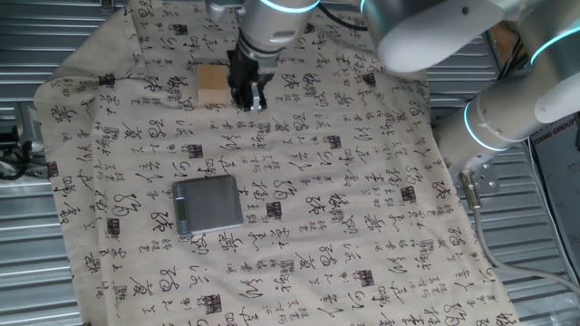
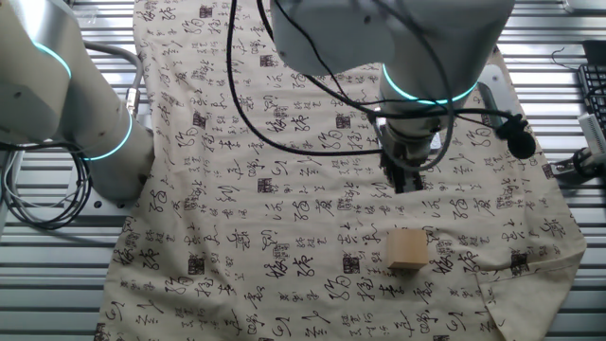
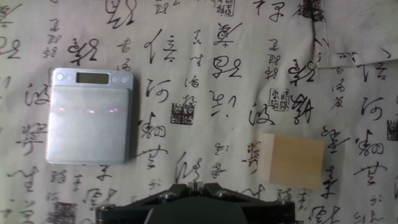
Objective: Place the block on the scale
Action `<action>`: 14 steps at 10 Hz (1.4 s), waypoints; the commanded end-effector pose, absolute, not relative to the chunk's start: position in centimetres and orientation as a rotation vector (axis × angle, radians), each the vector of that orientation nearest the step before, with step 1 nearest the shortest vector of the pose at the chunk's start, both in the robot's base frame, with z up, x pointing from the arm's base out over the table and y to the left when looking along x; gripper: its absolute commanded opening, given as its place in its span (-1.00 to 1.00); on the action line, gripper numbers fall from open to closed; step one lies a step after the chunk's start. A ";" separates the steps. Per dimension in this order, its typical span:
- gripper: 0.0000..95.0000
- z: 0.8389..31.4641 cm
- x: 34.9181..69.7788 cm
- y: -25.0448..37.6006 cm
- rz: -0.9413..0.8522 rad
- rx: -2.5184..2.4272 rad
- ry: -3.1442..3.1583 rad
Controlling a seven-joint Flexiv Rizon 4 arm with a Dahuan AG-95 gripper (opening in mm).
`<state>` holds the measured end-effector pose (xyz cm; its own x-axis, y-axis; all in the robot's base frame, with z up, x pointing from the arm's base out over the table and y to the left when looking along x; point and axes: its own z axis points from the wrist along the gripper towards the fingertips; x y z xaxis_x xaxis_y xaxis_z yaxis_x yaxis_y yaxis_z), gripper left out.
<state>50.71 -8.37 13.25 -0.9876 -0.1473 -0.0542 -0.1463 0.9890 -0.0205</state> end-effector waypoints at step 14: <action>-1.00 12.4 50.9 -10.3 0.030 0.027 3.094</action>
